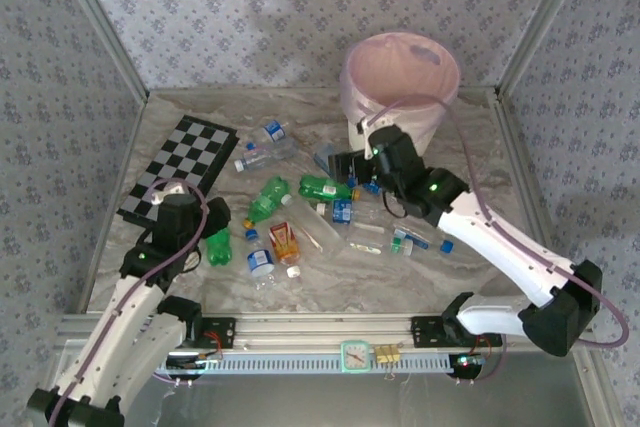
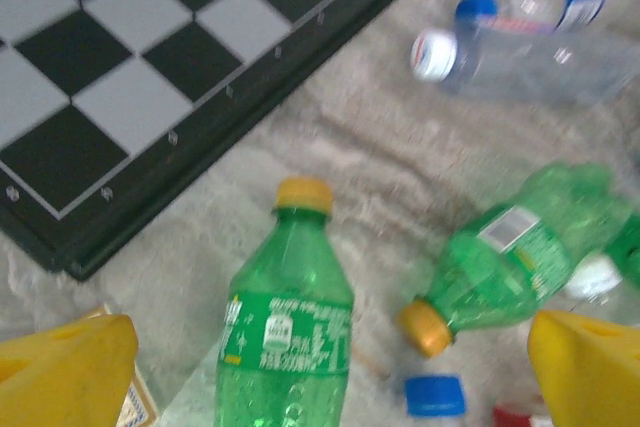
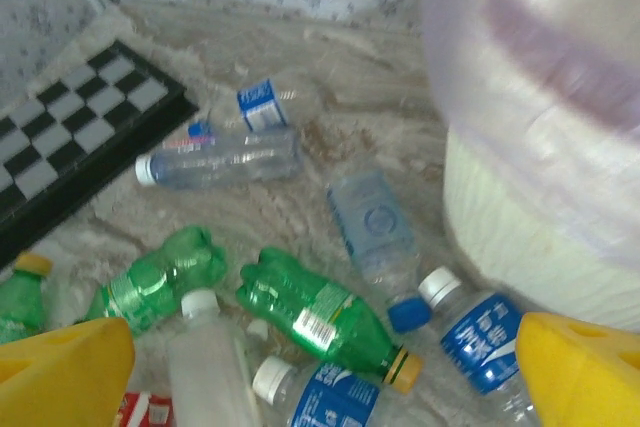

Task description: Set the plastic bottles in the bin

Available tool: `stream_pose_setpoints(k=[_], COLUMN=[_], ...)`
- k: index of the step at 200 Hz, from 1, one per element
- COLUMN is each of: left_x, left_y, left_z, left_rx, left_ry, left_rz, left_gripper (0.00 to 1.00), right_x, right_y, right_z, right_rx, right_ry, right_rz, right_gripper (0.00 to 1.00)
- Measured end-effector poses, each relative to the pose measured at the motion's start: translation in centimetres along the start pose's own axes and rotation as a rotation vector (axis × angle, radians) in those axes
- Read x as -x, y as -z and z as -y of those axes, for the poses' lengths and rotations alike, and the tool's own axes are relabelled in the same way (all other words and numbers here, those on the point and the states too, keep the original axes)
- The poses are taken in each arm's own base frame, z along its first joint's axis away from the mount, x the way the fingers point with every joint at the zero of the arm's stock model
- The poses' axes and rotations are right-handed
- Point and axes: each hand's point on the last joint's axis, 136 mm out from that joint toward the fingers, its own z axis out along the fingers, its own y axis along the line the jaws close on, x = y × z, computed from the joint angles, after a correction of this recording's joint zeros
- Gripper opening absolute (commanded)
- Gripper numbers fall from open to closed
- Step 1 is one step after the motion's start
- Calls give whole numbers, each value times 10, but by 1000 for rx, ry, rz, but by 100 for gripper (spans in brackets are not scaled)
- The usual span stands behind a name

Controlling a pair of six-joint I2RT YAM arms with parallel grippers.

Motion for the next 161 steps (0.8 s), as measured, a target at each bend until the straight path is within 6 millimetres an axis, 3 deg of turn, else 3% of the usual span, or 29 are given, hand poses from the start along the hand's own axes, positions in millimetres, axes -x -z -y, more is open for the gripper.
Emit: stream_pose_setpoints(k=[18, 38, 83, 161], left_x=[-16, -32, -63, -78], left_y=[-8, -15, -28, -44], left_z=[-3, -8, -15, -18], left_rx=[23, 48, 55, 71], left_ry=[-23, -37, -37, -45], left_rz=[-81, -154, -253, -298], left_gripper=[100, 100, 99, 94], right_x=[-31, -49, -59, -66], right_y=[-15, -29, -48, -57], right_z=[-10, -24, -51, -52], right_rx=[1, -1, -3, -19], right_ry=[20, 39, 50, 18], right_rz=[-37, -54, -30, -57], right_gripper=[100, 100, 100, 100])
